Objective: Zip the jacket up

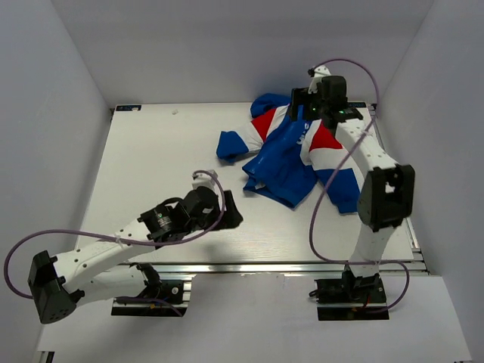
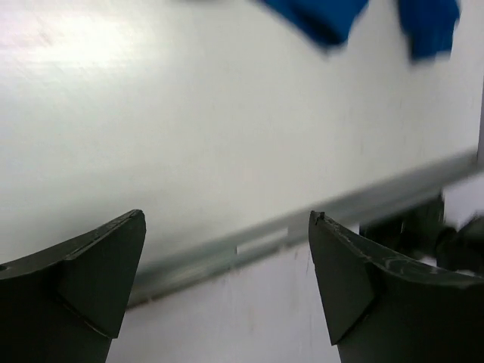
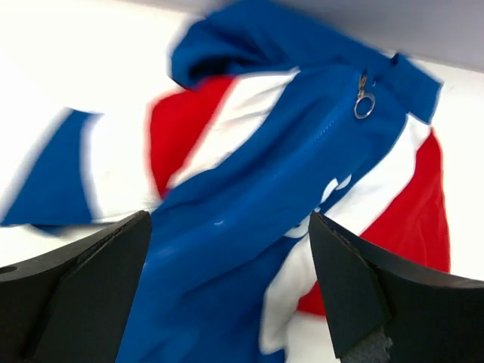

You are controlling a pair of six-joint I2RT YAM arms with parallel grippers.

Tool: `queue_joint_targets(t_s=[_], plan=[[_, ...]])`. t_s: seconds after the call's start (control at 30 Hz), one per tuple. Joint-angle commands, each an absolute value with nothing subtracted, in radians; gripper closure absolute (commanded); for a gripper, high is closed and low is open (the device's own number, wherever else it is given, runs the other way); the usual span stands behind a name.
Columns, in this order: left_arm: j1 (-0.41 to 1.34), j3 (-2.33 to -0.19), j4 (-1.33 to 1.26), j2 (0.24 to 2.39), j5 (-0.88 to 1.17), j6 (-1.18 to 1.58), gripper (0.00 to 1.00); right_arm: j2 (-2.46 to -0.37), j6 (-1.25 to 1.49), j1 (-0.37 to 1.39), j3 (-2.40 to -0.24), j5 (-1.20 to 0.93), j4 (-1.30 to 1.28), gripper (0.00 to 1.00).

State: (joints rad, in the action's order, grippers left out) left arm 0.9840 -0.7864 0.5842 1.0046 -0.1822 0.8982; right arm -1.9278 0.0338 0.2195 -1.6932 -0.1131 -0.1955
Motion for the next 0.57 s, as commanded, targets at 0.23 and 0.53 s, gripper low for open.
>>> queue_joint_targets(t_s=[0.23, 0.53], plan=[[0.542, -0.942, 0.554, 1.034, -0.359, 0.724, 0.02, -1.338, 0.308, 0.209, -1.206, -0.006, -0.304, 0.11], [0.440, -1.019, 0.548, 1.118, -0.311, 0.650, 0.02, -1.074, 0.354, 0.207, -0.953, 0.026, -0.341, 0.11]])
